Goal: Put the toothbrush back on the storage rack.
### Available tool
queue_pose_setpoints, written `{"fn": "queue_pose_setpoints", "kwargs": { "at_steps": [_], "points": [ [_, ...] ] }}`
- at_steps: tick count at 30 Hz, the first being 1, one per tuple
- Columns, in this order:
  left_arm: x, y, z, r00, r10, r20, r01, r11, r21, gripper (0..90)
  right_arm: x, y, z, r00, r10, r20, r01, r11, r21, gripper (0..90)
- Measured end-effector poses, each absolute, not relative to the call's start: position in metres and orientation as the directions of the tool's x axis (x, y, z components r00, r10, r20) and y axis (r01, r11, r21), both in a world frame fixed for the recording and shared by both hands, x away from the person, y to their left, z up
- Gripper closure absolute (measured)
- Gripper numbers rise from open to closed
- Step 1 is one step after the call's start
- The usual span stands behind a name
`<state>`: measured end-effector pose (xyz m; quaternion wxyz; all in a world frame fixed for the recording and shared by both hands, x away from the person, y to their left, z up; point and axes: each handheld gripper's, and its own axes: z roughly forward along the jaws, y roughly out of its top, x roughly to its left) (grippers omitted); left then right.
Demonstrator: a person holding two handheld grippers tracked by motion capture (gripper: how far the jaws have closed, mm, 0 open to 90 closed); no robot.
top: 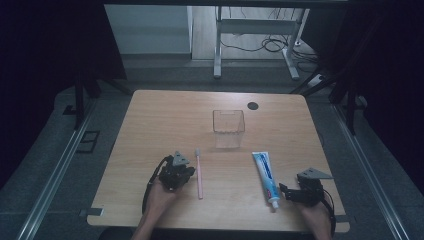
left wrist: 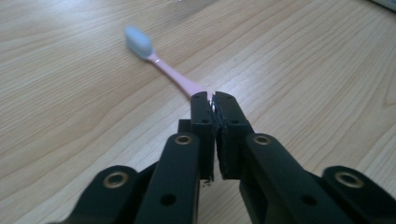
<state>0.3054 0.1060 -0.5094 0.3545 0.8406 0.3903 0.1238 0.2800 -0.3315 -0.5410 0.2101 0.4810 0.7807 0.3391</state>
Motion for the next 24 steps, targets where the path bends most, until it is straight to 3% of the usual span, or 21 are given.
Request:
{"fn": "queue_pose_setpoints", "kwargs": {
  "at_steps": [24],
  "points": [
    [0.302,0.075,-0.527,0.716,0.693,-0.081,0.56,-0.502,0.659,89.4,0.28,-0.331,-0.541,-0.445,0.895,0.0,0.613,0.305,0.729,15.0]
  ]
}}
